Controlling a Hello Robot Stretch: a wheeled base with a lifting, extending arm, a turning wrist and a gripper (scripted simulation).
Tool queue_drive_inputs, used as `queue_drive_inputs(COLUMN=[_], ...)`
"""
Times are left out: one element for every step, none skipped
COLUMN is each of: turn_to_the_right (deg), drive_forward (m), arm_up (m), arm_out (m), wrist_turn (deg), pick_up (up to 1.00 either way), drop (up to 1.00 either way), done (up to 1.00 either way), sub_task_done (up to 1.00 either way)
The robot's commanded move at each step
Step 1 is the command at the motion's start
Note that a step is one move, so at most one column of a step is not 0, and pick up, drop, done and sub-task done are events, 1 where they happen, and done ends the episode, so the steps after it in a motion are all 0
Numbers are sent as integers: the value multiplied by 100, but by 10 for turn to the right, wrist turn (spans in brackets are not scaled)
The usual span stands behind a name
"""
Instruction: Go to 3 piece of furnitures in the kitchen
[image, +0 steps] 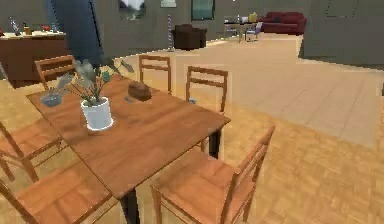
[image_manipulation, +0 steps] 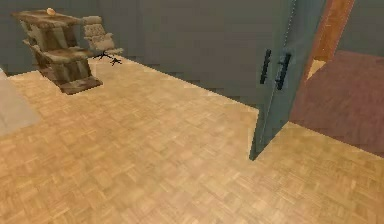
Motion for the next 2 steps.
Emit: queue_drive_inputs(turn_to_the_right=[-390,0], drive_forward=[0,0], arm_up=[0,0], arm_out=[0,0], wrist_turn=[0,0], pick_up=[0,0], drop=[0,0], done=[0,100], sub_task_done=[0,0])
